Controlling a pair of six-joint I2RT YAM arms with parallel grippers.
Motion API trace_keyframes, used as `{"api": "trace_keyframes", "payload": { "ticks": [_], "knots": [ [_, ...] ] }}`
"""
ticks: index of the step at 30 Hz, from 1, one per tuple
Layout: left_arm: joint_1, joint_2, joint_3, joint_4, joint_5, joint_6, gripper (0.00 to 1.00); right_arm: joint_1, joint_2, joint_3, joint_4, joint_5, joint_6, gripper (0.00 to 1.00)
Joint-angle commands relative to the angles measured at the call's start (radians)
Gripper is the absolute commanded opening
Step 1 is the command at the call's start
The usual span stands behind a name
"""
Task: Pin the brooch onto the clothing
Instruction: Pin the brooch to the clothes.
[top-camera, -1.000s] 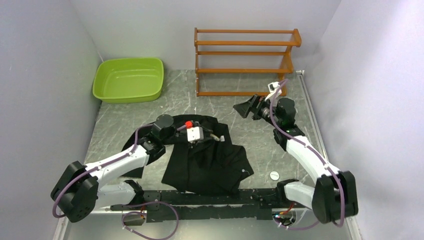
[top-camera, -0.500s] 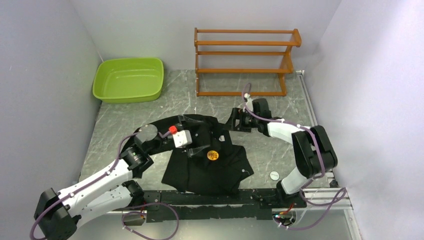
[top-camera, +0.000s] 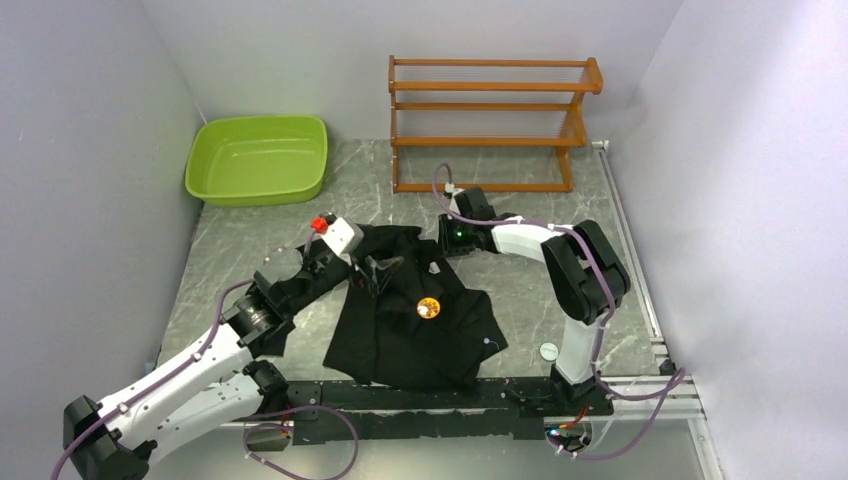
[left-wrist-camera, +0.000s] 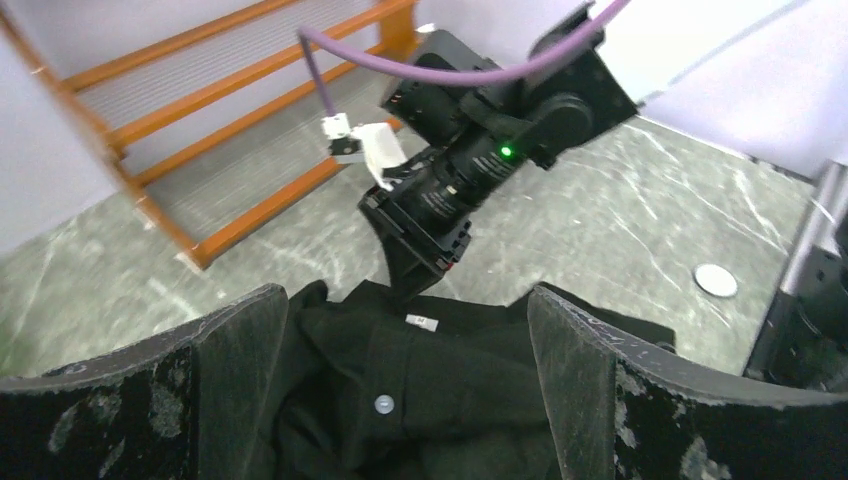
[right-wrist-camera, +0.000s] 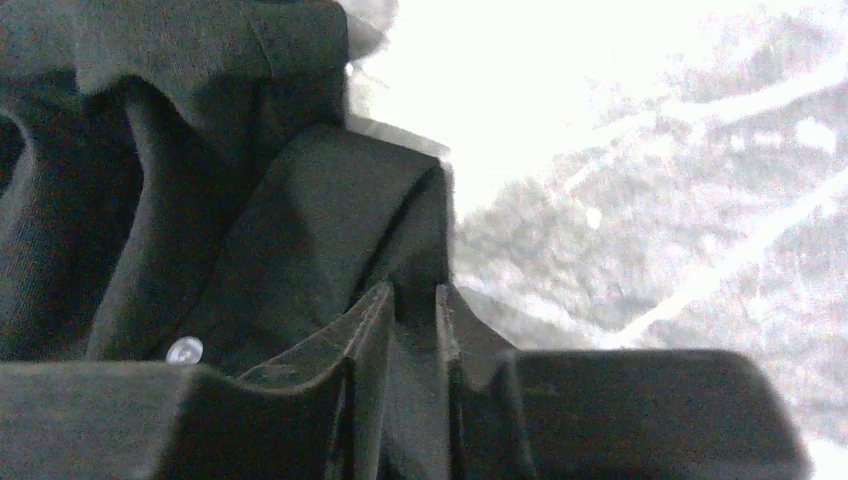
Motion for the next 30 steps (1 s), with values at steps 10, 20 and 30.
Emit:
{"api": "trace_keyframes", "payload": {
  "ticks": [10, 20, 30],
  "knots": [
    [0.085, 0.062, 0.176, -0.397, -0.343, -0.282, 0.95, 0.054, 0.053, 0.344, -0.201, 0.294, -0.194, 0.0],
    [0.302, 0.205, 0.146, -0.37, -0.07, -0.396, 0.95, 0.056, -0.007, 0.63, -0.14, 0.315, -0.275, 0.0],
    [0.39, 0.52, 0.178, -0.234, 0.092, -0.458, 0.95, 0.058, 0.079, 0.823, 0.052, 0.404, -0.352, 0.55]
  ]
}}
